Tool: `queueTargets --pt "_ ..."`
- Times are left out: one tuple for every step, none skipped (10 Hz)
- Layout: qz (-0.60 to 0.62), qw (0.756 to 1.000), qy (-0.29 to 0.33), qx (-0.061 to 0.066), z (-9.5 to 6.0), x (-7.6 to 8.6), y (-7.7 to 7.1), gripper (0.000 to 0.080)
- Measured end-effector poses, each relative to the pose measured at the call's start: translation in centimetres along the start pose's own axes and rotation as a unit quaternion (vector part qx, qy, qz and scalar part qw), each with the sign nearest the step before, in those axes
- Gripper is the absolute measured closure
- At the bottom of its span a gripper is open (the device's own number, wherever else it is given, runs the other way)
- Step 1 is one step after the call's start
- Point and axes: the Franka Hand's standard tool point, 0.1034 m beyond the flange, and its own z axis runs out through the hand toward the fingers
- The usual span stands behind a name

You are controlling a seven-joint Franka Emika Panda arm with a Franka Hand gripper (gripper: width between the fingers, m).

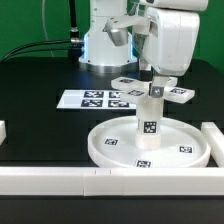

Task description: Assemble round table

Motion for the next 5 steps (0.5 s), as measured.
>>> queueTargets --pt "0.000 1.000 0.000 0.002 0.18 0.00 -0.01 0.0151" --pt "-0.001 1.000 -0.001 0.002 0.24 0.00 -0.02 0.0154" --pt "-0.001 1.000 -0.001 0.002 0.24 0.00 -0.02 0.0322" --pt "0.000 1.000 -0.001 0.002 0.24 -0.03 -0.01 0.0322" --pt "0.002 1.000 -0.001 0.002 0.24 -0.06 -0.02 0.0360"
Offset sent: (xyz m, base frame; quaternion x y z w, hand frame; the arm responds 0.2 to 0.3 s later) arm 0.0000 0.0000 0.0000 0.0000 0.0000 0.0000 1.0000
